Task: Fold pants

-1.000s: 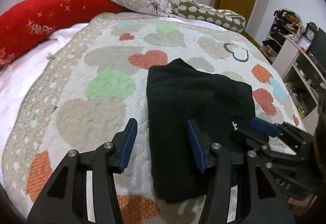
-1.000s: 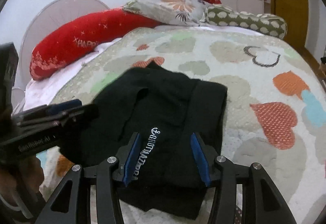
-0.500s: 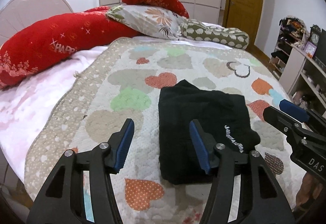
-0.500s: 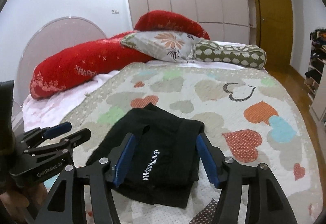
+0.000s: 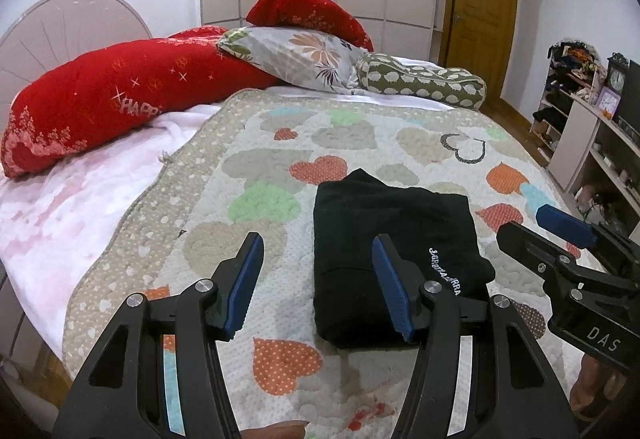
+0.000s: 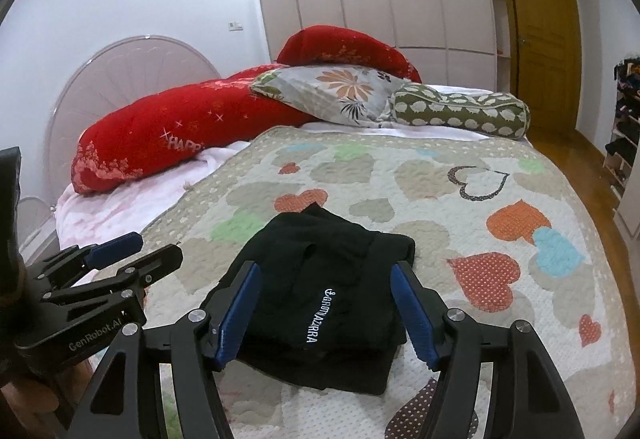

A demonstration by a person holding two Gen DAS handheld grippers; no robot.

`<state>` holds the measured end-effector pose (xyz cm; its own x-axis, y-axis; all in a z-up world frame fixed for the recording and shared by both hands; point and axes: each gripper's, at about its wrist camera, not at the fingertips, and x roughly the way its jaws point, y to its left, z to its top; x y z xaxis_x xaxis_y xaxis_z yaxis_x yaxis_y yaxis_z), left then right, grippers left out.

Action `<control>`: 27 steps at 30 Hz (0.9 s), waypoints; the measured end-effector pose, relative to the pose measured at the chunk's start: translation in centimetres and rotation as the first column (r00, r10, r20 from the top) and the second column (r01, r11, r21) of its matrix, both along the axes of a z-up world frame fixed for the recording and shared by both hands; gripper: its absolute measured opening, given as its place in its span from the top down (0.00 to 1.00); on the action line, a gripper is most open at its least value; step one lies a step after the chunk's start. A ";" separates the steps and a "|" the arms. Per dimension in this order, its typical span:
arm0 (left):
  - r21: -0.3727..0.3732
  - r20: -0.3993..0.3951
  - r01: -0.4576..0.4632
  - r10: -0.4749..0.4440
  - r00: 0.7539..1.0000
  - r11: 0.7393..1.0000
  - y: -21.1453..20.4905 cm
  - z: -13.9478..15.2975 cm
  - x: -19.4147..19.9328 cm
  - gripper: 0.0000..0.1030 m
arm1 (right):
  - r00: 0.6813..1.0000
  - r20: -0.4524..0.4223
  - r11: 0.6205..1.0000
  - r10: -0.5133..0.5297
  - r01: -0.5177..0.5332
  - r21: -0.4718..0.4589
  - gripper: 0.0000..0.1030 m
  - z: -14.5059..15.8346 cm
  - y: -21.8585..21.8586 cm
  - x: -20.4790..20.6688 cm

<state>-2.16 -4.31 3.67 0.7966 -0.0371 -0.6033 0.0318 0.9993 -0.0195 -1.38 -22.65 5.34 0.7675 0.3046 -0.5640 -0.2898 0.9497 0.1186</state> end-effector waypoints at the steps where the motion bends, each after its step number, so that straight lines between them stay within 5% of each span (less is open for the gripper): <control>1: 0.002 0.002 0.001 -0.001 1.000 1.000 -0.1 0.0 -0.1 0.45 | 1.000 0.002 1.000 -0.001 0.001 0.005 0.36 0.1 0.0 -0.1; 27: 0.002 0.005 -0.006 0.006 1.000 1.000 0.0 -0.2 -0.1 0.45 | 0.999 -0.041 1.000 0.006 -0.006 -0.003 0.33 -1.1 0.7 0.6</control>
